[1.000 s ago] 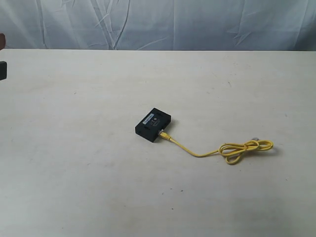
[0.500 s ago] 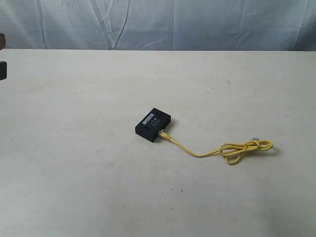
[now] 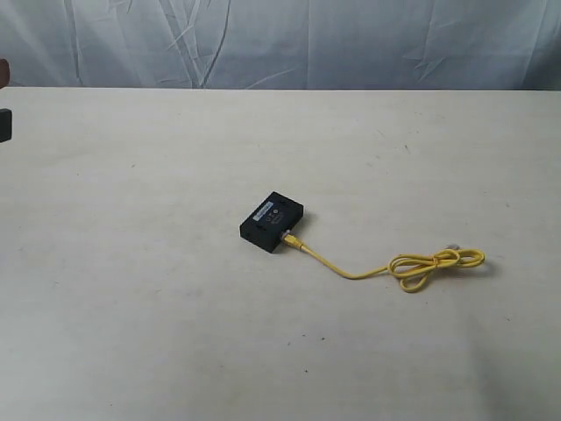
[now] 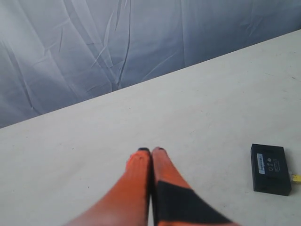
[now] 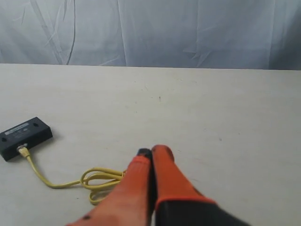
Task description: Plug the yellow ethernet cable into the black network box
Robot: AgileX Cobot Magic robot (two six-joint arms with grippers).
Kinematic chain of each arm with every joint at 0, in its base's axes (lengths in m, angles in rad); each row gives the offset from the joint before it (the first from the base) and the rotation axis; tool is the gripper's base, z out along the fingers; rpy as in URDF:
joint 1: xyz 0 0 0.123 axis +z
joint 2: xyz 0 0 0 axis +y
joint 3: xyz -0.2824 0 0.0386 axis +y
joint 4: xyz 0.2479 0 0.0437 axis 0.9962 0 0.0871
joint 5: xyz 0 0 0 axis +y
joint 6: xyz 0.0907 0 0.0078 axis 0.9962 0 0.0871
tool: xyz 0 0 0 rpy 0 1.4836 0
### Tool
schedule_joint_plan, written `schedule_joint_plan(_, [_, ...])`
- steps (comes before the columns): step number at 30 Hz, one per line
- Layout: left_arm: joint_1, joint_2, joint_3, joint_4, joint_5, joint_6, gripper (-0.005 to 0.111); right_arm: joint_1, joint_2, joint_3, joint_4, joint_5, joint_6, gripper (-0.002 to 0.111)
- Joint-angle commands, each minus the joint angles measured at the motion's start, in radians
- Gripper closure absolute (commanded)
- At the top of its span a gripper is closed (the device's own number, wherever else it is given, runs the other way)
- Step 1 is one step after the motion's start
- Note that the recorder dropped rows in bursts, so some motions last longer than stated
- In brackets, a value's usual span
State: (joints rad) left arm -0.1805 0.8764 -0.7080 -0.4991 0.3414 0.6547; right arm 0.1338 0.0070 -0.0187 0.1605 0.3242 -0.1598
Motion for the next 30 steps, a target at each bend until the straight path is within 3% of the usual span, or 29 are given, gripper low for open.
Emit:
schedule_joint_plan(1, [0.0, -0.004, 0.006, 0.003, -0.003, -0.003, 0.107, -0.004, -0.007, 0.012, -0.101, 0.017, 0.093, 0.108])
schedule_joint_plan(5, [0.0, -0.004, 0.006, 0.003, -0.003, -0.003, 0.107, -0.004, -0.007, 0.012, -0.179, 0.039, 0.215, 0.108])
schedule_joint_plan(30, [0.0, -0.004, 0.006, 0.003, 0.002, -0.003, 0.107, -0.004, -0.007, 0.019, -0.175, 0.036, 0.212, 0.108])
